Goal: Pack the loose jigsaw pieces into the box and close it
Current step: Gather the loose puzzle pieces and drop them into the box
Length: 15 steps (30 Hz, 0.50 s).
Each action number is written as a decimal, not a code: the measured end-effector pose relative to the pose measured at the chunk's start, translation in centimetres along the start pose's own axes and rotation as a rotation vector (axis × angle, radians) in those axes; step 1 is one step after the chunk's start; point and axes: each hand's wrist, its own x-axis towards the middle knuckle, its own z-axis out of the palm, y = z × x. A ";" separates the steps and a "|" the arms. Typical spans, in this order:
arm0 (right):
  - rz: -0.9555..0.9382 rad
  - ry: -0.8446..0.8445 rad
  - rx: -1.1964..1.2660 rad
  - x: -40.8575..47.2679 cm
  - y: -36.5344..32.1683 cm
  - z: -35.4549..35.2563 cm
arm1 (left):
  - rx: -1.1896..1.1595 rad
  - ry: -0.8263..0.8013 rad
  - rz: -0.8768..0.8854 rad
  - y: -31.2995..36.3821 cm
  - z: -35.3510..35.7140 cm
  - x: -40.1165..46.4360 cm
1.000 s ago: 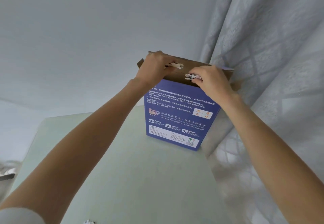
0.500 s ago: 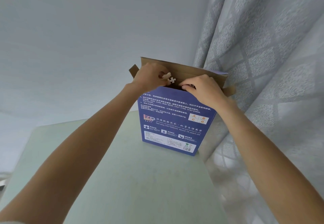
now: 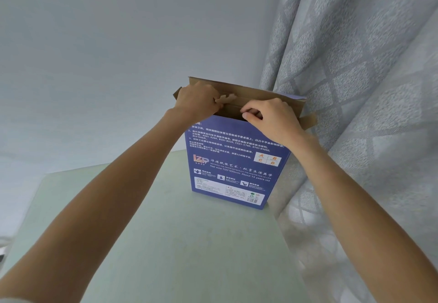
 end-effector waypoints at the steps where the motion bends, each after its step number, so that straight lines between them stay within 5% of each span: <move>1: -0.003 0.005 0.004 0.0 -0.1 0.1 | 0.002 -0.011 -0.005 -0.2 0.0 0.0; 10: -0.043 0.067 0.022 -0.5 -0.7 1.2 | -0.204 -0.111 0.300 -1.7 0.3 -1.8; 15: -0.193 0.464 0.025 -3.1 -3.3 1.8 | -0.047 0.441 0.421 -2.7 2.0 -5.4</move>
